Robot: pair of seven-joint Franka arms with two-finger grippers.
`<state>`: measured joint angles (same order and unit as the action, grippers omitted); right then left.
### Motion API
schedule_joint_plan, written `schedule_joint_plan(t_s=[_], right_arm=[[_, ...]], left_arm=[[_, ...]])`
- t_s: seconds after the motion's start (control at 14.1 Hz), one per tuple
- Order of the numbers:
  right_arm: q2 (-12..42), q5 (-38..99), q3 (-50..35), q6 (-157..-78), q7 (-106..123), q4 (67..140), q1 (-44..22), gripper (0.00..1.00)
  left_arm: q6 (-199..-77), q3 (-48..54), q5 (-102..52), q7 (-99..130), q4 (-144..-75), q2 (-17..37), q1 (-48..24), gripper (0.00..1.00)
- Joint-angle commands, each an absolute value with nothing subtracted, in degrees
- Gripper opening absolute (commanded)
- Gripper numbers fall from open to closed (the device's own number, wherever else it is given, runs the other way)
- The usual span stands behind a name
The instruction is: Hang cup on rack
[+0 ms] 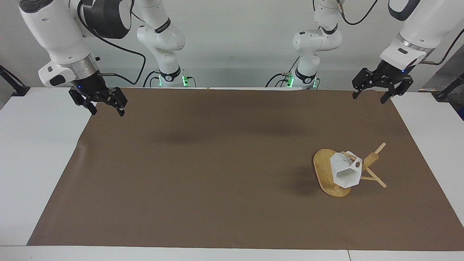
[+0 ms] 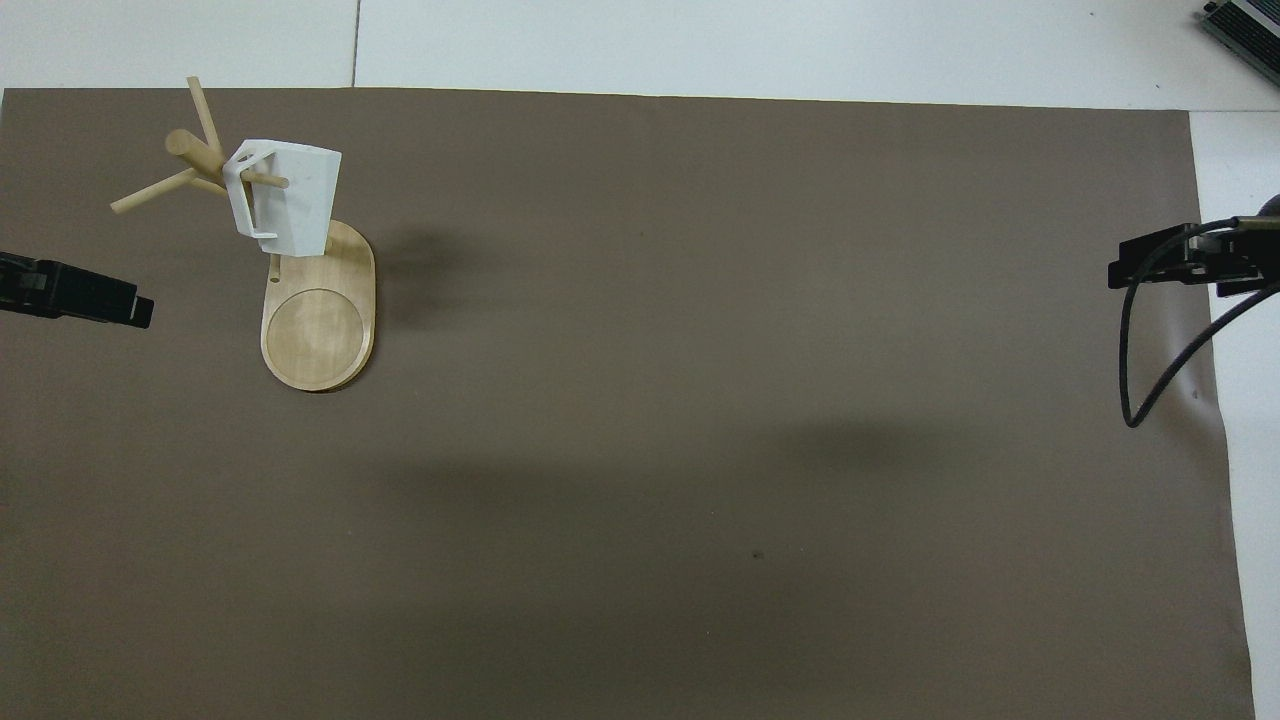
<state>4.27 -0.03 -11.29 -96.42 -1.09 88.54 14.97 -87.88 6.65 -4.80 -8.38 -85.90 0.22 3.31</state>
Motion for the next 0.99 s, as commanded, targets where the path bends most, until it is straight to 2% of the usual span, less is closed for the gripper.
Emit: schedule_joint_plan(t_s=[0.0,0.35,0.64,0.92], right_arm=[[2.8,1.2,-11.2,-96.0,0.6,90.0,15.3,1.00],[2.8,1.2,-11.2,-96.0,0.6,90.0,15.3,1.00],[2.8,1.2,-11.2,-96.0,0.6,90.0,15.3,1.00],[2.8,1.2,-11.2,-96.0,0.6,90.0,15.3,1.00]], left_arm=[[-86.1,7.5,-3.8,-6.3,-85.2,-0.5,2.4,1.00],[-84.7,6.7,-3.8,-5.4,-85.2,-0.8,1.0,1.00],[-82.3,0.3,-3.8,-5.4,-84.8,-0.9,-5.2,1.00],[-81.3,0.4,-3.8,-5.4,-84.7,-1.0,-4.3,1.00]])
